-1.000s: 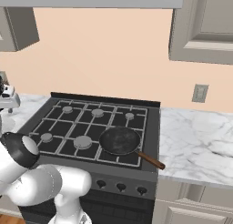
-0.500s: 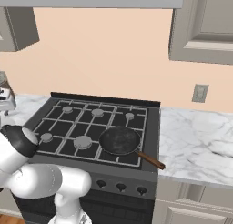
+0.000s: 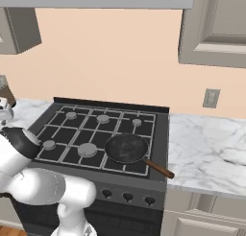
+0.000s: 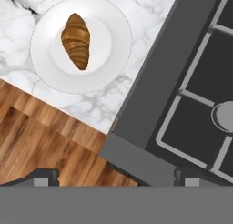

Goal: Pick the croissant and place it on the pan. Then turn on the stove to warm the croissant.

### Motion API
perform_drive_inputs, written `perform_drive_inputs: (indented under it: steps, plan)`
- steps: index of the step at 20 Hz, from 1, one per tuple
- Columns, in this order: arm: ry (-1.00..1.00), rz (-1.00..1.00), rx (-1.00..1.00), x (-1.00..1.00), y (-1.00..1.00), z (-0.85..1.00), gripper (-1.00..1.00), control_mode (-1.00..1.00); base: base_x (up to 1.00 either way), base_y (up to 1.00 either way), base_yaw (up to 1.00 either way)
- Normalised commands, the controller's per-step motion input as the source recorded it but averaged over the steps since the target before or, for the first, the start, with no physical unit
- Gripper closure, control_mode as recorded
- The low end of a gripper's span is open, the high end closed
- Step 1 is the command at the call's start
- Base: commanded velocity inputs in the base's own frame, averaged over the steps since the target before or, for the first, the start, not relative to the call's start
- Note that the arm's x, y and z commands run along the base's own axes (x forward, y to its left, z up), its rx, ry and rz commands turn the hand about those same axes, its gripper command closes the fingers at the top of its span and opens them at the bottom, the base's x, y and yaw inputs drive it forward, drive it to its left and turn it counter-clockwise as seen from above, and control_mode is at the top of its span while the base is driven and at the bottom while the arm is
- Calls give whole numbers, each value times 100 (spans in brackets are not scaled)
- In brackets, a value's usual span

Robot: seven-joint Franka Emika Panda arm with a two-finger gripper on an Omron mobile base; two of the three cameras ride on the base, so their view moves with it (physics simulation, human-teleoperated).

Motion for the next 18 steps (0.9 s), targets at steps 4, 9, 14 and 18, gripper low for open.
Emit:
perform_drive_inputs:
  steps: [4,9,14,18]
  plan:
    - [0,1,0,0,24,-19,-100,-100,0,0,0]
    - [0,3,0,0,33,-18,-100,-100,0,0,0]
    - [0,3,0,0,39,-13,-100,-100,0,0,0]
    - [0,0,0,2,27,-7,-100,-100,0,0,0]
